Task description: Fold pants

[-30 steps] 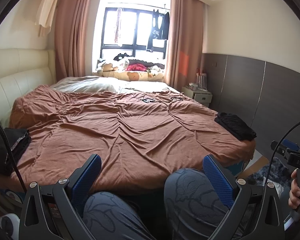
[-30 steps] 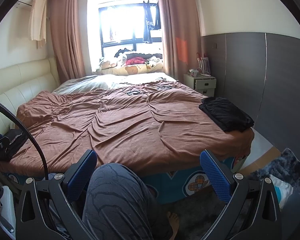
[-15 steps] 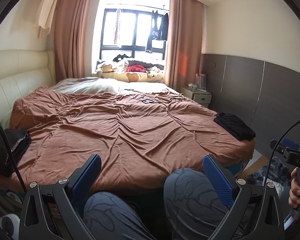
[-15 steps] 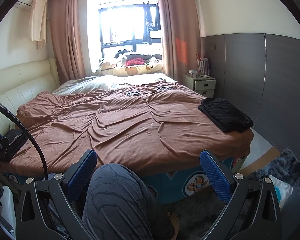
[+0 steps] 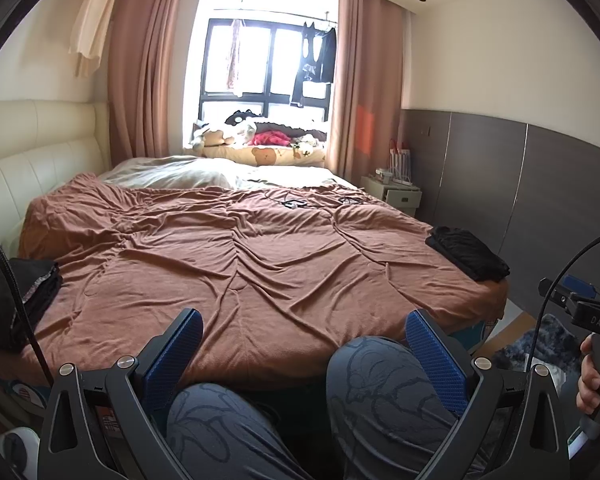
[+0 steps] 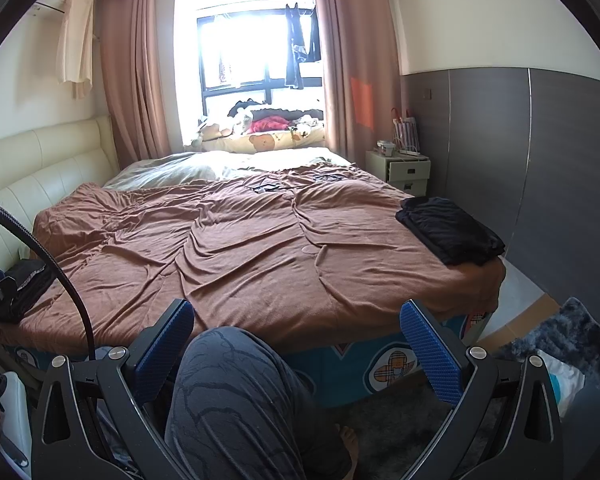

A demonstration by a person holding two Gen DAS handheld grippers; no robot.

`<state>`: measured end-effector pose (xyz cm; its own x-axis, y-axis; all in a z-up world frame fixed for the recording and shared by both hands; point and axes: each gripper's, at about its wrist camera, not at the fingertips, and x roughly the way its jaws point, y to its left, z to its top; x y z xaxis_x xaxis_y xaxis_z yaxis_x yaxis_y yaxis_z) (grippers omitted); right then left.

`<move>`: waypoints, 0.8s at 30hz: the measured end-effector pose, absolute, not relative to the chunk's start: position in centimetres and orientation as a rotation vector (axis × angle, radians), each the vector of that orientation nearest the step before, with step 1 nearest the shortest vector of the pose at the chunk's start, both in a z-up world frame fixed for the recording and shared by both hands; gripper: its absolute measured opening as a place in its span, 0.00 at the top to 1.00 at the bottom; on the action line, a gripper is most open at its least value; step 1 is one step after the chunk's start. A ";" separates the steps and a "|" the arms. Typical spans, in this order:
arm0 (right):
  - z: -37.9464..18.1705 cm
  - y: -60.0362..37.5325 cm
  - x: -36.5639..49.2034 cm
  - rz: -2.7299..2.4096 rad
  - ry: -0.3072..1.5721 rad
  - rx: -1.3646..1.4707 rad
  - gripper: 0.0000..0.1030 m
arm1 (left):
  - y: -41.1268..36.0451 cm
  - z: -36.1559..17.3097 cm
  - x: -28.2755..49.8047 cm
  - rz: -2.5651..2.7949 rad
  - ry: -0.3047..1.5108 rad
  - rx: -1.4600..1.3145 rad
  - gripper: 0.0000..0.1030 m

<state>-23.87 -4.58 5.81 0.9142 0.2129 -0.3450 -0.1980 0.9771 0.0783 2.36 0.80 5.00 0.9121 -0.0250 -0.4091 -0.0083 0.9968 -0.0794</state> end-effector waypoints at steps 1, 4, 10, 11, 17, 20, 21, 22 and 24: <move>5.8 -4.6 -23.9 0.212 0.359 0.042 0.00 | 0.8 5.0 2.4 -0.008 0.423 -0.079 0.00; 5.7 -4.7 -23.9 0.212 0.361 0.042 0.00 | 0.8 5.0 2.3 -0.008 0.423 -0.081 0.00; 5.8 -4.8 -23.9 0.212 0.360 0.041 0.00 | 0.8 5.0 2.3 -0.009 0.423 -0.080 0.00; 5.8 -4.8 -23.9 0.211 0.359 0.041 0.00 | 0.8 5.0 2.3 -0.009 0.422 -0.079 0.00; 5.8 -5.1 -24.0 0.212 0.355 0.045 0.00 | 0.5 5.2 2.1 -0.018 0.421 -0.082 0.00; 5.7 -5.1 -24.0 0.211 0.356 0.048 0.00 | 0.1 5.3 2.0 -0.015 0.418 -0.075 0.00; 5.6 -5.2 -24.0 0.212 0.357 0.048 0.00 | 0.1 5.4 2.0 -0.017 0.419 -0.074 0.00; 5.6 -5.2 -24.0 0.213 0.358 0.049 0.00 | 0.0 5.4 2.0 -0.018 0.421 -0.074 0.00; 5.6 -5.3 -23.9 0.213 0.361 0.053 0.00 | -0.1 5.4 2.0 -0.020 0.427 -0.072 0.00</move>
<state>-23.86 -5.26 5.59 0.9135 0.2161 -0.3447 -0.1971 0.9763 0.0896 2.03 -0.11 5.42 0.9100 -0.0345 -0.4131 0.0041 0.9972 -0.0743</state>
